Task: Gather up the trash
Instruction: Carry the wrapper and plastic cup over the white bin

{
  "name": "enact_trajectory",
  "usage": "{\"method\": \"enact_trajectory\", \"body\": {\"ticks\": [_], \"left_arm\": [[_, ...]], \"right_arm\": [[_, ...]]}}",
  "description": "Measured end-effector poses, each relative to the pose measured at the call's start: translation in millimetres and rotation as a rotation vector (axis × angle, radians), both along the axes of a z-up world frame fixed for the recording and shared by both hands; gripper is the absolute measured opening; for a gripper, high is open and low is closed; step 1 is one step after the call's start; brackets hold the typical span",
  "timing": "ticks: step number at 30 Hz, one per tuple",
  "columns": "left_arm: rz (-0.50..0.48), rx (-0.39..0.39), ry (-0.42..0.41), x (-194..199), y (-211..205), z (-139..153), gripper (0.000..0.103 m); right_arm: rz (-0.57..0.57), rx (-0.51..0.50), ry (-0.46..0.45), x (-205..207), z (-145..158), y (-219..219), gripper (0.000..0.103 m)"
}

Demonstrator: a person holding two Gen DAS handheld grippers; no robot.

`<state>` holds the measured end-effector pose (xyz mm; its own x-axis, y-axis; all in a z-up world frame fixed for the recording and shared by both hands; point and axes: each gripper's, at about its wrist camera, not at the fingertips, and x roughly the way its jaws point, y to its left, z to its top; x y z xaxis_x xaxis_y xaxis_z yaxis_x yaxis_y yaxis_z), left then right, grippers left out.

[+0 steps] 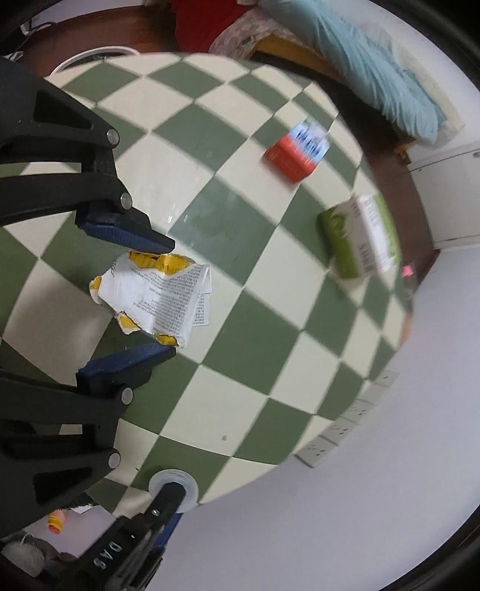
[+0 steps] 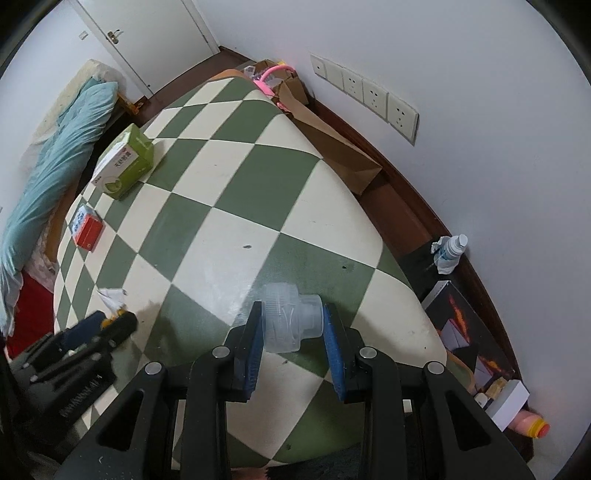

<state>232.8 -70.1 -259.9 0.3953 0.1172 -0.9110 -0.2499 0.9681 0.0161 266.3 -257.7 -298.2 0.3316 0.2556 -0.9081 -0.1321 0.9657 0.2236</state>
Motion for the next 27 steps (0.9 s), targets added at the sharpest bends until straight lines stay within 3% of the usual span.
{"method": "enact_trajectory", "body": {"ticks": [3, 14, 21, 27], "left_arm": [[0.029, 0.006, -0.046, -13.9, 12.9, 22.2, 0.047], [0.173, 0.019, -0.202, -70.3, 131.5, 94.9, 0.047], [0.313, 0.051, -0.288, -122.6, 208.9, 137.5, 0.047], [0.471, 0.049, -0.312, -184.1, 289.1, 150.9, 0.047]], "right_arm": [[0.024, -0.01, -0.031, -5.0, 13.0, 9.3, 0.033], [0.193, 0.045, -0.167, -32.2, 94.6, 88.5, 0.032], [0.358, 0.119, -0.214, -64.0, 136.5, 181.5, 0.032], [0.524, 0.173, -0.197, -101.0, 147.8, 280.1, 0.032]]}}
